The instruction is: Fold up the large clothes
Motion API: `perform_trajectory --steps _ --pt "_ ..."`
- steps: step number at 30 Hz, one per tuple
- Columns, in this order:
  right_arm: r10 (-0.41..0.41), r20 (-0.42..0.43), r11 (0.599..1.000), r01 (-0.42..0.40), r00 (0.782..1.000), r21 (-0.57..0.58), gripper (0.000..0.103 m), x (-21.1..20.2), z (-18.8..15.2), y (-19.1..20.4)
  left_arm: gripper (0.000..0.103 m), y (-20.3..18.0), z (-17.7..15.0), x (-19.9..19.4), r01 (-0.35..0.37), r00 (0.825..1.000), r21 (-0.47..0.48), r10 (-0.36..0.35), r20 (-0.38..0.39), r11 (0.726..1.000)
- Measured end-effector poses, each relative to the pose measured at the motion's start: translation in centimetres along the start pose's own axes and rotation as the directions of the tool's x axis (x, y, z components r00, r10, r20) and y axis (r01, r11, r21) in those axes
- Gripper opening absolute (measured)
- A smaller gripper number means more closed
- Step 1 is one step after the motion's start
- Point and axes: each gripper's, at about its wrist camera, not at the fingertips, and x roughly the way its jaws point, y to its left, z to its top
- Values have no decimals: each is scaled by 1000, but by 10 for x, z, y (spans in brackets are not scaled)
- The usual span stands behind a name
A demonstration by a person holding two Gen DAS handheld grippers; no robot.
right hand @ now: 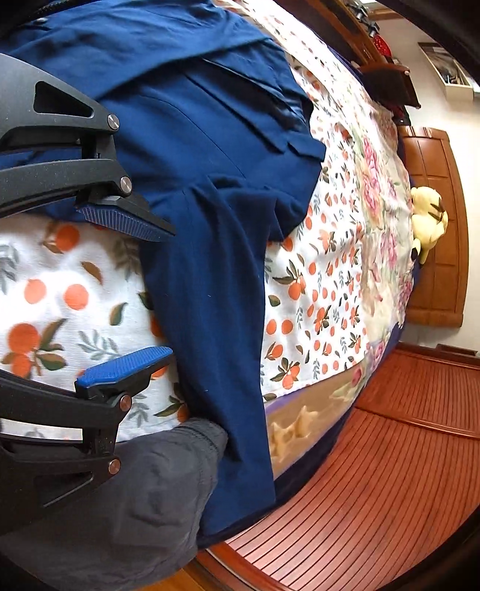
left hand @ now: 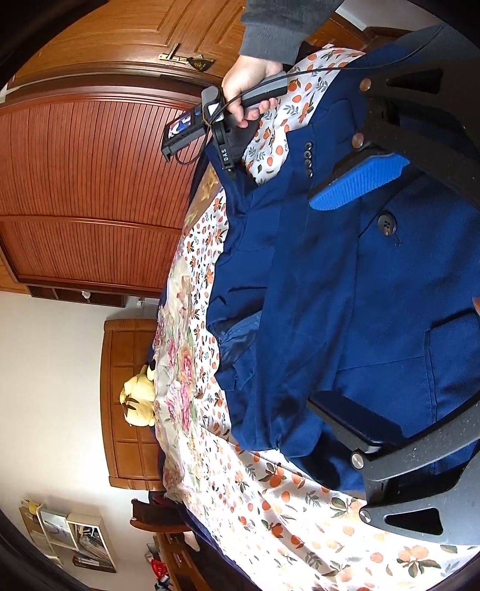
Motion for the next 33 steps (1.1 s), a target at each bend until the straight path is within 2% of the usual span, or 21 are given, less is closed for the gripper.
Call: perform_trajectory --steps 11,18,20,21,22,25,29,33 --pt "-32 -91 994 41 995 101 61 55 12 -16 99 4 -3 7 -5 1000 -8 5 -23 1000" --pt "10 -134 986 12 991 163 61 71 13 -24 99 2 -3 7 -6 1000 -2 6 -26 1000" --pt "17 -134 986 6 991 167 44 73 15 -24 99 1 -3 7 -5 1000 -4 5 -27 1000" --pt "40 -122 986 -19 992 167 23 73 17 -24 99 1 -4 7 -5 1000 -4 5 -28 1000" --pt "56 -113 987 -39 992 153 6 73 20 -21 99 2 -4 8 -5 1000 -4 5 -29 1000" --pt "48 -73 995 -42 996 87 0 63 27 -11 99 1 -5 8 -7 1000 0 7 -30 1000" --pt "66 43 997 -67 997 26 0 29 39 6 99 1 -5 8 -10 999 4 10 -30 1000" --pt "62 48 997 -64 997 41 0 15 39 10 99 1 -5 8 -11 999 2 11 -31 1000"
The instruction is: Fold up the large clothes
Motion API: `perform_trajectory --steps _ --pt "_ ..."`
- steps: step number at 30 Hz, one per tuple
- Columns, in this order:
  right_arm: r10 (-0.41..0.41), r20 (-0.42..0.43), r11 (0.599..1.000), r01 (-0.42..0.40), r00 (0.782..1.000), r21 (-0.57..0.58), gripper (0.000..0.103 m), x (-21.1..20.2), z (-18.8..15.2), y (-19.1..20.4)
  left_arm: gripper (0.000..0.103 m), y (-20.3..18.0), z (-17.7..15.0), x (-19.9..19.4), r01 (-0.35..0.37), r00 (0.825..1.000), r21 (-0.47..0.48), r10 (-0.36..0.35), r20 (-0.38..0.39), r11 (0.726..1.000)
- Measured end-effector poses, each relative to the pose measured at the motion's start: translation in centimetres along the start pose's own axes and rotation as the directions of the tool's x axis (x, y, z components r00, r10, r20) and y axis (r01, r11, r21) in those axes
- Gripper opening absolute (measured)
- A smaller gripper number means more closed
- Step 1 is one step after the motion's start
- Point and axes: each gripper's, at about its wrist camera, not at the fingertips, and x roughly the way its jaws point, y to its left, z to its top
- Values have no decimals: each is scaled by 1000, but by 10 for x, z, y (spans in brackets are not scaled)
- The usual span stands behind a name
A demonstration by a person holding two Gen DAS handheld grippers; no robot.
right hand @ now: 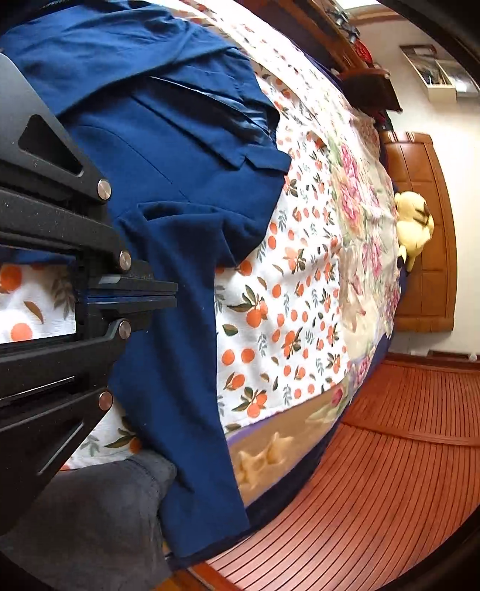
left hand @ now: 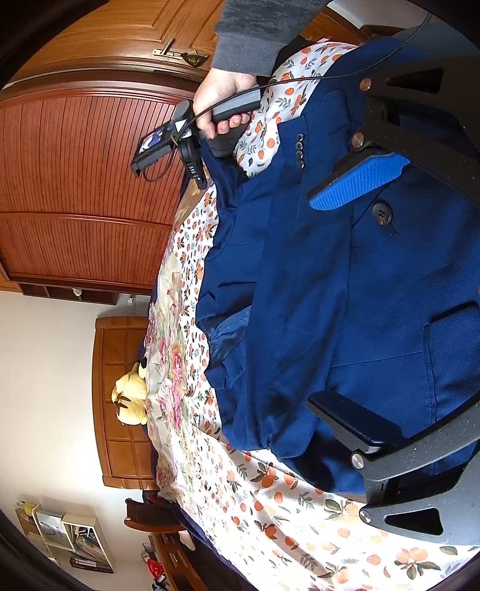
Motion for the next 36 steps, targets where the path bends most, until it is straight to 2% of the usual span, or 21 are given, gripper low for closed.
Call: perform_trajectory --steps 2,3,4,6,7,11,13,15,16,17,19,21,24,29,32,36 --pt "-5 -26 1000 6 1000 24 11 4 -4 -2 99 0 0 0 0 1000 0 0 -1 1000" --pt "-22 -42 999 24 999 33 29 8 -9 -3 99 0 0 0 1 1000 0 -1 -1 1000" --pt "-32 -55 998 34 998 43 53 12 -14 -5 99 0 0 0 1 1000 0 -1 -1 1000" --pt "-31 -77 996 37 997 77 72 21 -17 -9 99 0 0 0 1 1000 0 -1 -3 1000" --pt "-31 -96 994 41 995 98 72 27 -22 -15 99 0 0 0 2 1000 1 -2 -4 1000" --pt "-45 -177 983 75 983 166 72 53 -23 -28 99 -2 0 1 2 1000 7 -2 -7 1000" --pt "6 -190 969 41 982 244 72 64 -25 -42 99 -2 -1 2 2 1000 9 -1 -11 1000" --pt "8 -199 962 46 980 270 71 73 -24 -49 99 -3 -1 3 0 1000 10 0 -15 1000" --pt "0 -197 965 52 980 257 57 77 -22 -49 99 -3 -1 4 0 1000 10 0 -18 1000" --pt "-17 -197 974 61 980 219 48 79 -20 -47 99 -3 -1 5 1 1000 10 -1 -21 1000" --pt "-80 -194 987 106 978 124 15 82 -16 -39 99 -2 -2 6 1 1000 8 0 -27 1000" --pt "-95 -168 989 112 981 93 6 80 -10 -35 99 -2 -2 7 -1 1000 7 1 -30 1000" --pt "-108 -58 993 111 992 42 4 61 -1 -23 99 -3 -3 7 -6 1000 11 6 -31 1000" --pt "-48 117 995 58 992 -78 4 7 6 10 99 -5 -3 8 -12 999 19 12 -31 1000" --pt "49 152 982 -20 987 -187 4 -23 0 44 99 -5 -4 8 -14 999 19 14 -32 1000" --pt "195 113 947 -157 974 -281 4 -54 -22 80 99 -5 -4 8 -14 999 18 15 -32 1000"
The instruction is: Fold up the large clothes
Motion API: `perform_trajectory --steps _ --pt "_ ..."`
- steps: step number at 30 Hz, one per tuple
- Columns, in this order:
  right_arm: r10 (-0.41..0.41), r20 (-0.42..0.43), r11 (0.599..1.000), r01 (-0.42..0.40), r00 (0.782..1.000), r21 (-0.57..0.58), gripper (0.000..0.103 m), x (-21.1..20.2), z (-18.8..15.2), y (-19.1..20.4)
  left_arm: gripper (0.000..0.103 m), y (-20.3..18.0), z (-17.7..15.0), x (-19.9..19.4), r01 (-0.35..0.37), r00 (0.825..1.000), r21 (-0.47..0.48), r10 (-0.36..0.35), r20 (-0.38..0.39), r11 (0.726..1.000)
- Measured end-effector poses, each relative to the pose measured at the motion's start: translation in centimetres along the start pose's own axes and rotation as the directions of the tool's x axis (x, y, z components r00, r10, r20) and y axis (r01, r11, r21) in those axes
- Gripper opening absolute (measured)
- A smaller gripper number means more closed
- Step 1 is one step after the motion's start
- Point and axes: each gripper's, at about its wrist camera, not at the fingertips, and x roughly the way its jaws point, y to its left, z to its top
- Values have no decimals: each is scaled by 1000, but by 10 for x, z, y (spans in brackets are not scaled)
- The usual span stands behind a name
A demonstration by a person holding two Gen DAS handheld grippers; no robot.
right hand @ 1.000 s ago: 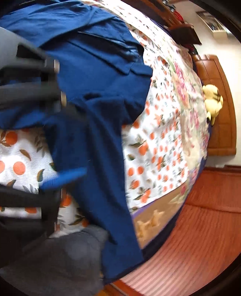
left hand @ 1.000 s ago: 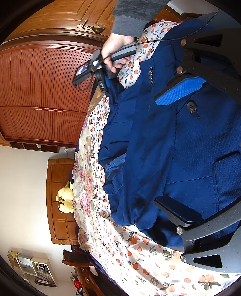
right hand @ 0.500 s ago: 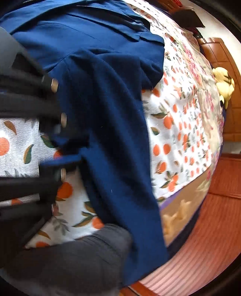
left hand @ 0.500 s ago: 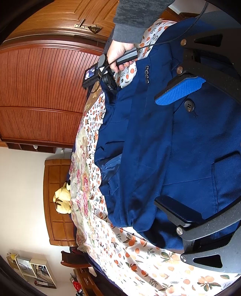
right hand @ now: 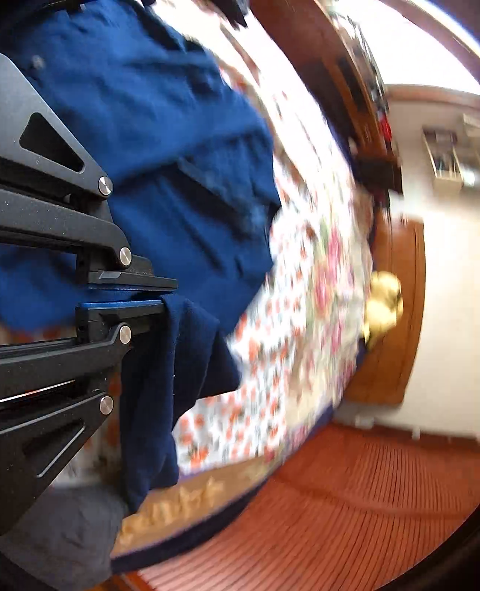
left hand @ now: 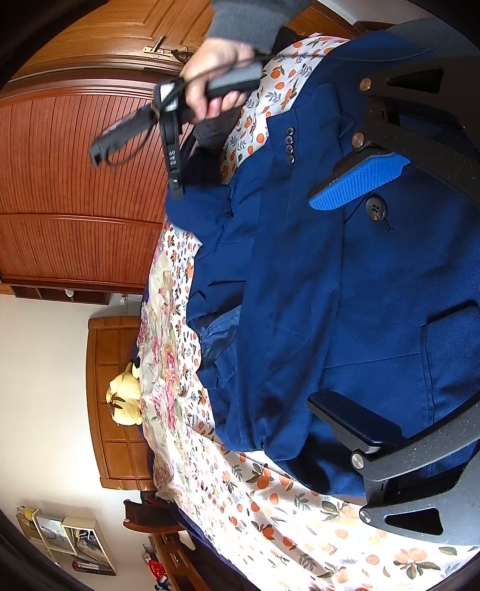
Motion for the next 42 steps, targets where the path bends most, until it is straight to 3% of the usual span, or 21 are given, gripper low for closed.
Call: perform_trajectory --steps 4,6,9,11,13,15,22,29,35,42 --pt "49 -96 998 -53 994 -44 4 1 -20 30 99 0 0 0 -2 1000 1 2 -1 1000" --pt "40 -145 998 -46 989 -40 4 7 -26 32 99 -1 0 0 -3 1000 4 3 0 1000" --pt "5 -154 999 -13 988 -50 4 9 -27 25 99 -1 -1 0 -4 1000 7 4 1 1000" --pt "-1 -156 999 -6 988 -44 11 -1 -26 27 99 -1 -1 0 -4 1000 5 4 0 1000" --pt "-22 -144 999 17 989 -37 27 -11 -22 26 99 -1 -1 0 -5 1000 4 5 -3 1000" --pt "-23 -110 1000 23 994 -2 38 -30 -28 21 99 -1 -1 1 -5 1000 4 5 -5 1000" --pt "-56 -68 996 61 996 66 58 -56 -47 6 99 -2 -1 2 -5 1000 6 5 -5 1000" --pt "-133 -73 985 140 988 100 61 -46 -39 -19 99 -1 -1 3 -5 1000 8 6 -8 1000" --pt "-226 -97 964 237 969 117 62 -16 -27 -42 99 -2 -2 4 -5 1000 13 5 -13 1000" --pt "-249 -188 939 284 950 192 62 32 -28 -72 99 -1 -2 6 -2 1000 14 2 -22 1000"
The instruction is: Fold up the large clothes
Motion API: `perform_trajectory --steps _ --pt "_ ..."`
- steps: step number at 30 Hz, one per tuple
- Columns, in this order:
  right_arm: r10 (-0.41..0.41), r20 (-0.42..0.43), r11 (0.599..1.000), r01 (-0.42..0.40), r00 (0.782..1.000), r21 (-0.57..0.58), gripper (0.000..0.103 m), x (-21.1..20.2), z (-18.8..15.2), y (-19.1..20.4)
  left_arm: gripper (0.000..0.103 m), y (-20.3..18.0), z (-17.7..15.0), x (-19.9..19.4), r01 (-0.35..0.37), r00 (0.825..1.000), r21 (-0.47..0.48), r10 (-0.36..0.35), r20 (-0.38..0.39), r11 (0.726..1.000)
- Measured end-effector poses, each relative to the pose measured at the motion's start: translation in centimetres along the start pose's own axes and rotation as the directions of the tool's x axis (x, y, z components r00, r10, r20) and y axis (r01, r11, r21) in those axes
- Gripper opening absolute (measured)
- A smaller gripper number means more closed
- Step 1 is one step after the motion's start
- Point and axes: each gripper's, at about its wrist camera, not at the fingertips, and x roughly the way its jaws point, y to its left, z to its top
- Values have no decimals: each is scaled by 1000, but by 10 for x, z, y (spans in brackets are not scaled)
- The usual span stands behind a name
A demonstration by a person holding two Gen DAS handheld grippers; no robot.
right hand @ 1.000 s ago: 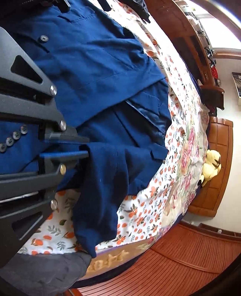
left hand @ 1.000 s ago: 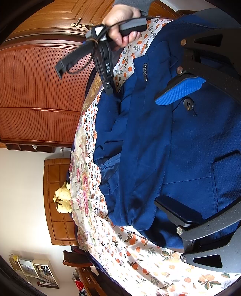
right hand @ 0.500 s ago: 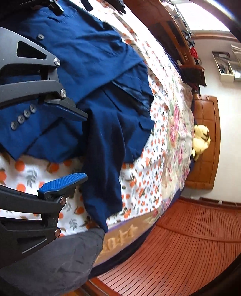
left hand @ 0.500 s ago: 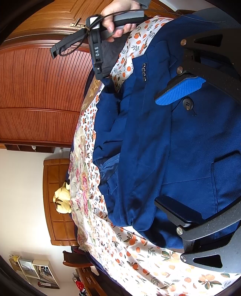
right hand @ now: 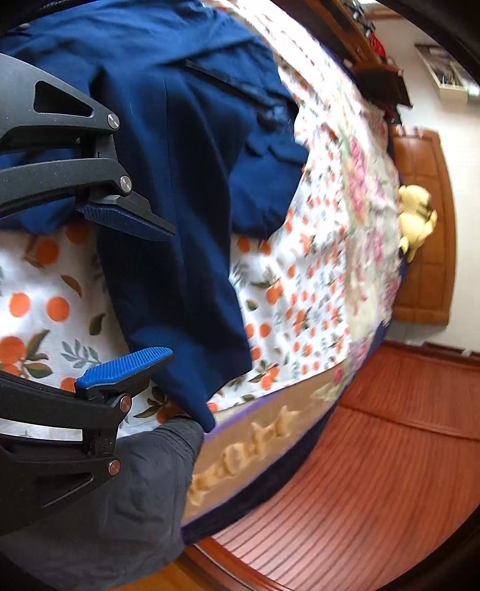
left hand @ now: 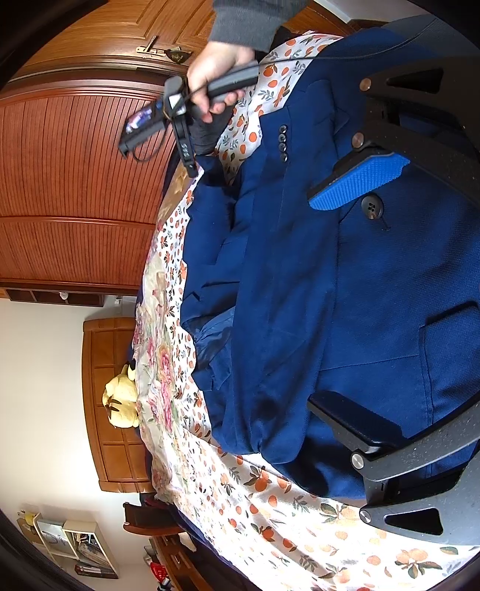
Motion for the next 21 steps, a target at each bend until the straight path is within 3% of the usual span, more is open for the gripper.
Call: perform_trajectory --steps 4,7,13,20,21 --pt "-41 -89 999 43 995 22 63 34 -4 -2 99 0 0 1 1 1000 1 -1 -2 1000" --pt "-19 -155 998 29 988 61 67 53 -11 -6 99 0 0 1 2 1000 -2 -2 -3 1000" --pt "32 -188 989 -4 982 147 77 63 -17 -16 99 0 0 1 0 1000 3 0 -4 1000" --pt "85 -167 973 -46 982 224 76 77 -11 -35 99 0 -1 4 -2 1000 3 2 -12 1000" --pt "82 -163 975 -46 983 216 66 79 -10 -35 99 0 -1 4 -3 1000 2 3 -13 1000"
